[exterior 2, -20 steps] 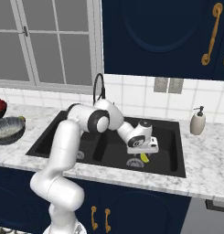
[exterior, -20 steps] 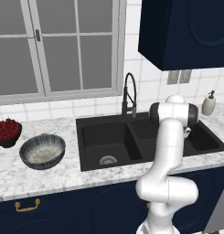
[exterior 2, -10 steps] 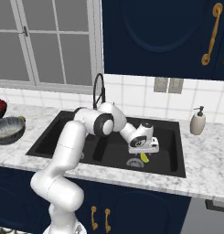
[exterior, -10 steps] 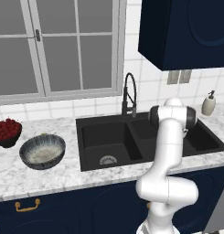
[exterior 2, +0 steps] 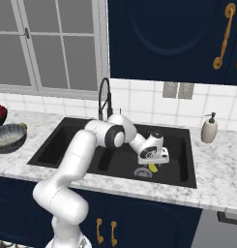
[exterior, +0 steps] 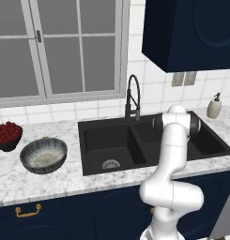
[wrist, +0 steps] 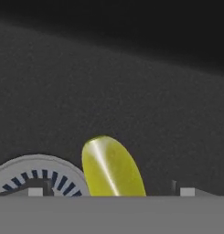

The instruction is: Pick the lemon wedge from the sink and place it in the bowl. Then pick the bowl and place it in the microwave. Then close the microwave door and press the start button.

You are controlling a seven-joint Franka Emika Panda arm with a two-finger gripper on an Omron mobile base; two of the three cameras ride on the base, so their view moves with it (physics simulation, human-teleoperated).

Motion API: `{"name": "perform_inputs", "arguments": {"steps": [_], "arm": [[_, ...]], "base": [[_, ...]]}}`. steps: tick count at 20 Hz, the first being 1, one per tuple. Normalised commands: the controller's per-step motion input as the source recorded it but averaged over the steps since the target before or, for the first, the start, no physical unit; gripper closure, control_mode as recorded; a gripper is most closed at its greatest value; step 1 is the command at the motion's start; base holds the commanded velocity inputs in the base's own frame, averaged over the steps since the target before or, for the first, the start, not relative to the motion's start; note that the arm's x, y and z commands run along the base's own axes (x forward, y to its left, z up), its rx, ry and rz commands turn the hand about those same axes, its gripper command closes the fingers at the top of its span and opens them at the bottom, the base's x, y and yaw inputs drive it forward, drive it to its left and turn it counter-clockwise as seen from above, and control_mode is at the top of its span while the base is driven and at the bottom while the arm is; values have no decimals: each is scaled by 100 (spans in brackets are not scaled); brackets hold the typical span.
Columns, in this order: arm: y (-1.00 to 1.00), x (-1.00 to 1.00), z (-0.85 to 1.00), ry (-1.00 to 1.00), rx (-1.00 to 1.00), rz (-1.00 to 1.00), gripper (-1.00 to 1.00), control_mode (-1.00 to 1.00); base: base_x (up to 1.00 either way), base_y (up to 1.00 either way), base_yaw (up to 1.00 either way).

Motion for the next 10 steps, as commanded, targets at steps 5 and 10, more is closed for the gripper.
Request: {"name": "perform_inputs", "arguments": {"steps": [5,10], "arm": [[0,10,-41,0,0,2,100,-100],[0,-8,-31,0,0,5,100,-100]], "base": [[0,0,0],[0,0,0]]}}
